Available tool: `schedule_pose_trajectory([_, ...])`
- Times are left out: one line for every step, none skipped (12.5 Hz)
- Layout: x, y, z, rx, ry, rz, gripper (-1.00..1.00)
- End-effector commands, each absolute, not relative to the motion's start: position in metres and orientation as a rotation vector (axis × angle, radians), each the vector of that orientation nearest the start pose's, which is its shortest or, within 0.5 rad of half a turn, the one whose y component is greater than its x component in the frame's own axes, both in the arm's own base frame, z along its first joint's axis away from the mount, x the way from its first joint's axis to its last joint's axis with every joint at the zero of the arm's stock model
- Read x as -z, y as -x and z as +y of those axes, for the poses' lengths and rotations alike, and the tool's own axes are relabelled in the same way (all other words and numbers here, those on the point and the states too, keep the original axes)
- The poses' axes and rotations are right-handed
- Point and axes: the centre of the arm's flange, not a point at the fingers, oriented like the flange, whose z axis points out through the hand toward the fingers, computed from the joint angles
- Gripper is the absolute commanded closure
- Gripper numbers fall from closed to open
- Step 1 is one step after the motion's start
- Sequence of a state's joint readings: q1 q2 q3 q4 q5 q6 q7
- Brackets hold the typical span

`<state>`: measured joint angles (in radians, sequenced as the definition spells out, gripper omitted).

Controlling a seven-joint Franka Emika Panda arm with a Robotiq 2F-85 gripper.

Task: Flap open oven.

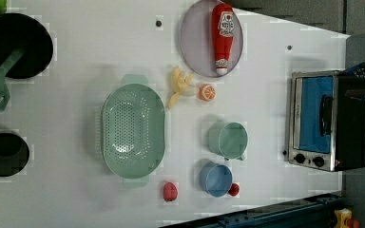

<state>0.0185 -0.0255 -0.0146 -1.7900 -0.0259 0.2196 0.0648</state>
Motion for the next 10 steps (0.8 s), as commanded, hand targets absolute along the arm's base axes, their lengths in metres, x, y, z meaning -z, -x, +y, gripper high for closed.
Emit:
schedule_pose_trajectory([-0.6201, -0.455, -0.0397, 0.006, 2.877, 1.275, -0.59])
schedule_pose_trajectory([-0.6201, -0.455, -0.0396, 0.007, 2.878, 1.275, -0.81])
schedule_pose_trajectory([-0.6201, -0.455, -0.0395, 0.007, 2.878, 1.275, -0.99])
schedule_pose_trajectory([-0.6201, -0.455, -0.0396, 0.006, 2.878, 1.275, -1.0])
schedule_pose_trajectory([-0.62, -0.455, -0.0395, 0.006, 2.878, 1.275, -1.0])
schedule_pose_trajectory([-0.62, -0.455, -0.0396, 0.006, 2.878, 1.275, -0.9])
schedule_pose_trajectory([-0.62, -0.455, -0.0396, 0.006, 2.878, 1.275, -0.65])
schedule_pose_trajectory([-0.6199, -0.455, -0.04, 0.006, 2.877, 1.276, -0.39])
schedule_pose_trajectory([-0.6199, -0.455, -0.0408, 0.005, 2.876, 1.278, -0.15])
schedule_pose_trajectory([-0.6196, -0.4548, -0.0425, 0.004, 2.874, 1.282, 0.08])
